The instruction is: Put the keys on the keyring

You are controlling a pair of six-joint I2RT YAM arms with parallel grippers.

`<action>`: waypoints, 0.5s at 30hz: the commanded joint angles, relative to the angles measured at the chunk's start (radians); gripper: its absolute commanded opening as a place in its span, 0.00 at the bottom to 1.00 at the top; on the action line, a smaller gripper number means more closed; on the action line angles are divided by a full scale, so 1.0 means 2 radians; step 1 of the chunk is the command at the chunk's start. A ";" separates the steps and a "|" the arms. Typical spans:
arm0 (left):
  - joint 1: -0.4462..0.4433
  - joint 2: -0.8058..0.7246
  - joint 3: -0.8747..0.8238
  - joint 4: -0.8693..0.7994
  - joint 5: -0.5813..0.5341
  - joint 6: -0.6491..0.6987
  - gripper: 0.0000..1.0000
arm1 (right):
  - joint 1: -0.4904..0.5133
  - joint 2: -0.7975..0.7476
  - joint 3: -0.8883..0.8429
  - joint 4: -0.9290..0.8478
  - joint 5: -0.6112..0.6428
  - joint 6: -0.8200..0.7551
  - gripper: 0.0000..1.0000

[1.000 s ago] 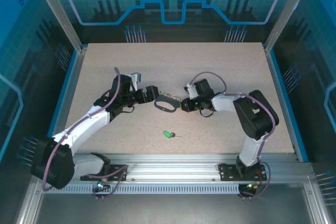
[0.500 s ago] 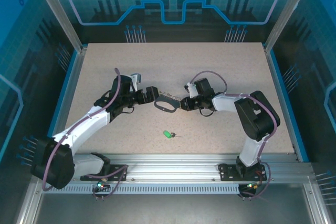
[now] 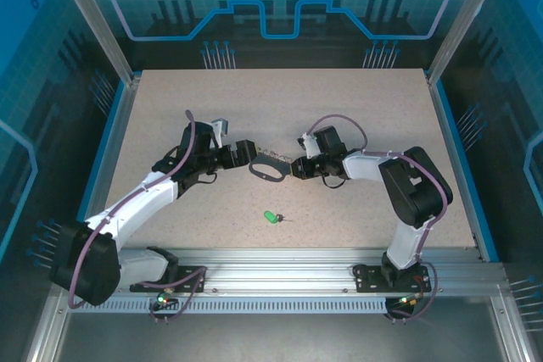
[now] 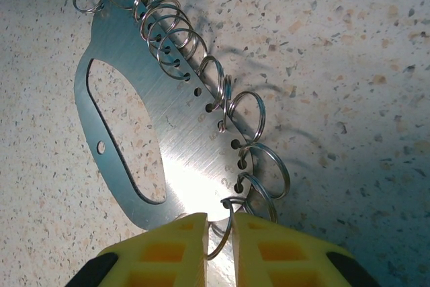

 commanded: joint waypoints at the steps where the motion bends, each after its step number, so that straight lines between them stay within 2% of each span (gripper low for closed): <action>1: -0.004 0.004 -0.005 0.011 0.012 -0.010 0.99 | 0.003 0.012 -0.006 0.001 -0.012 0.006 0.19; 15: -0.004 0.009 -0.005 0.013 0.011 -0.008 0.99 | 0.003 0.024 -0.004 0.000 -0.014 0.005 0.17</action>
